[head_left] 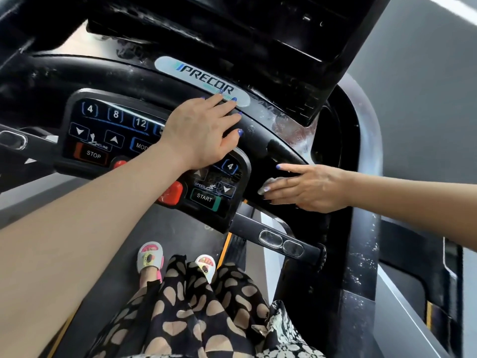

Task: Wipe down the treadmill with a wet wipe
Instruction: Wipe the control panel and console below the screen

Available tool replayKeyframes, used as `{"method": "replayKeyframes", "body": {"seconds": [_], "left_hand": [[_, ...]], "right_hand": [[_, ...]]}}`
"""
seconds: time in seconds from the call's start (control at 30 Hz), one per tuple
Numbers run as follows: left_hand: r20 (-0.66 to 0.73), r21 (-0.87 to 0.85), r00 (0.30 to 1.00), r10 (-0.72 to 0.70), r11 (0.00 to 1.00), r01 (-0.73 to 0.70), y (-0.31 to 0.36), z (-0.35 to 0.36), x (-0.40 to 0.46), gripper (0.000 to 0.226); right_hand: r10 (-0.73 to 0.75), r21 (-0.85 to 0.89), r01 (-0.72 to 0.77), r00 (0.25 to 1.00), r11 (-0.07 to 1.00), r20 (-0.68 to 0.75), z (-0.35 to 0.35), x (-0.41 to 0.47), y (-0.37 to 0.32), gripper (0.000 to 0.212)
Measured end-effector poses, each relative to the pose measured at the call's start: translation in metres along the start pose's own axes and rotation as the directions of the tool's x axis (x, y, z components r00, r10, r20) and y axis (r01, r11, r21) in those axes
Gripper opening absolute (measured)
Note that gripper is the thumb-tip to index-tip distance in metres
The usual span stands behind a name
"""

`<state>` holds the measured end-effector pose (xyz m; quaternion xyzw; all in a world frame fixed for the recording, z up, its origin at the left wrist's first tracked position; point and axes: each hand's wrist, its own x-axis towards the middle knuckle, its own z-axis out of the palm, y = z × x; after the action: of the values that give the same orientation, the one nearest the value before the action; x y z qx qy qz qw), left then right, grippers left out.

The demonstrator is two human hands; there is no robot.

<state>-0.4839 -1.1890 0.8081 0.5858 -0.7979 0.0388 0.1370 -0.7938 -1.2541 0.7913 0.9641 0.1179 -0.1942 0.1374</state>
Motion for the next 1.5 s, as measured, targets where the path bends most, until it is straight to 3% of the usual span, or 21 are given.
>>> {"method": "replayKeyframes", "body": {"seconds": [0.4,0.47,0.57,0.7,0.87,1.0,1.1,1.2,1.4,1.5], "left_hand": [[0.016,-0.001,1.0,0.003,1.0,-0.003,0.0,-0.002,-0.001,0.059],[0.017,-0.009,1.0,0.01,1.0,-0.01,0.0,-0.002,0.0,0.057],[0.017,-0.01,1.0,0.01,1.0,-0.01,0.0,-0.003,0.0,0.056],[0.023,-0.018,1.0,0.008,1.0,-0.008,0.002,-0.005,0.0,0.056],[0.049,-0.012,0.999,0.0,1.0,0.001,0.002,-0.005,0.0,0.056],[0.15,-0.005,0.989,0.017,1.0,-0.017,0.0,-0.008,0.002,0.06],[0.225,-0.083,0.972,0.073,0.995,-0.056,-0.017,-0.014,0.004,0.066],[0.235,-0.092,0.968,0.089,0.993,-0.069,-0.046,-0.022,0.007,0.069],[0.388,-0.114,0.918,0.085,0.993,-0.044,-0.083,-0.028,0.012,0.088],[0.404,-0.123,0.908,0.107,0.99,-0.062,-0.088,-0.026,0.011,0.088]], "right_hand": [[0.018,0.027,-0.019,1.0,0.999,0.012,0.01,0.005,-0.019,0.052],[0.062,0.028,-0.062,0.998,0.998,-0.01,0.008,-0.015,-0.014,0.053],[0.259,0.075,-0.255,0.964,0.964,-0.055,0.005,-0.024,-0.014,0.056],[0.565,0.211,-0.537,0.818,0.817,-0.104,0.006,0.005,-0.037,0.062],[0.765,0.398,-0.679,0.636,0.616,-0.1,-0.006,0.049,-0.043,0.064],[0.825,0.562,-0.674,0.564,0.48,-0.029,-0.019,0.059,-0.033,0.063],[0.854,0.735,-0.598,0.518,0.319,0.052,-0.029,0.055,-0.023,0.058],[0.887,0.801,-0.545,0.46,0.246,0.04,-0.034,0.059,-0.016,0.058],[0.982,0.858,-0.497,0.187,0.128,-0.039,-0.034,0.08,-0.01,0.05],[0.998,0.842,-0.537,-0.012,0.051,-0.068,-0.047,0.085,0.0,0.04]]}}
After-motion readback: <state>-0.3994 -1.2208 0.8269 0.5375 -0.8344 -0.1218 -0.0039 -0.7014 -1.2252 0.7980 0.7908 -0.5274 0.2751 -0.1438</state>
